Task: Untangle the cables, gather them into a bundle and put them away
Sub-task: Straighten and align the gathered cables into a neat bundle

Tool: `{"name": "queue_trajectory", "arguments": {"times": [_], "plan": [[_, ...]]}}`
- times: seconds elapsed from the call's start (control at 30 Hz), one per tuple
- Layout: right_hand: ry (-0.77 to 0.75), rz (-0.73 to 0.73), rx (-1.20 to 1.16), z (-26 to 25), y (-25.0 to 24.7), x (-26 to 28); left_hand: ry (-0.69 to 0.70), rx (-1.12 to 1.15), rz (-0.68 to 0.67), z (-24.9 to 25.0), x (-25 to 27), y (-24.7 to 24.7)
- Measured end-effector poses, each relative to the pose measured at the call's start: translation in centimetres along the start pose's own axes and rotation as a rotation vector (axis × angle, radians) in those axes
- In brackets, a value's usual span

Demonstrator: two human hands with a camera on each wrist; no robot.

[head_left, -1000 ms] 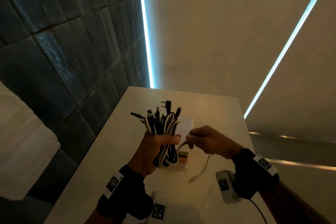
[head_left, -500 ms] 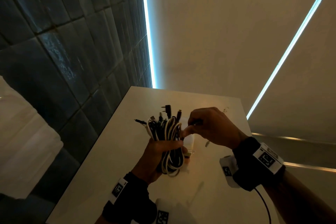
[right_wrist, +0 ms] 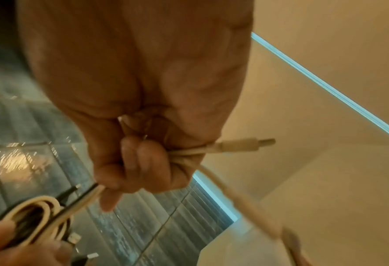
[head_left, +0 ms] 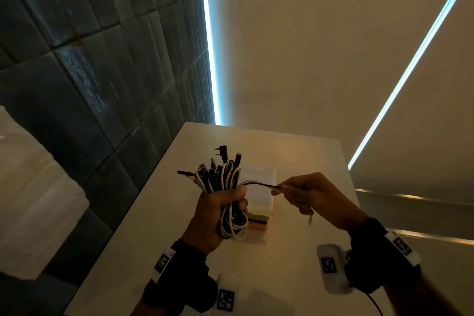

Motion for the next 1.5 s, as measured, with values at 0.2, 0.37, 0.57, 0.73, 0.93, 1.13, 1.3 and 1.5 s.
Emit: {"name": "queue_trajectory", "arguments": {"times": [0.2,0.37,0.57,0.73,0.93,1.13,1.3,1.5], "plan": [[-0.084,0.441,-0.332,1.0,2.5,-0.1,0.016,0.062,0.018,-1.1,0.3,1.4],[-0.219,0.477,-0.314,-0.3,7.1,0.2,0.042,0.080,0.012,-2.8,0.1,2.1],[-0.222,0.327,-0.131,-0.4,10.3,1.0,0.082,0.120,-0.003,-2.6,0.0,1.5],[-0.268,0.379,0.162,0.2,10.1,1.1,0.069,0.110,-0.045,-2.6,0.3,0.8],[-0.170,0.189,0.324,-0.5,8.3,2.1,0.258,-0.082,-0.063,-1.3,0.8,0.5],[-0.120,0.264,-0.439,0.3,5.2,2.1,0.268,-0.256,-0.003,0.1,1.2,0.1],[0.010,0.021,-0.251,-0.6,7.1,-0.9,0.304,-0.505,0.002,-0.7,1.7,2.5],[-0.087,0.078,-0.110,-1.7,8.5,-1.5,0.249,-0.568,0.013,-1.6,2.1,2.6]]}}
Point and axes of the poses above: each hand's wrist, its own x-axis away from the middle knuckle, its own y-axis out of the palm, z = x × y, the point moved 1 cm from there along -x, towards the middle knuckle, and after that the axes turned 13 degrees about -x, right-handed, at the moved point
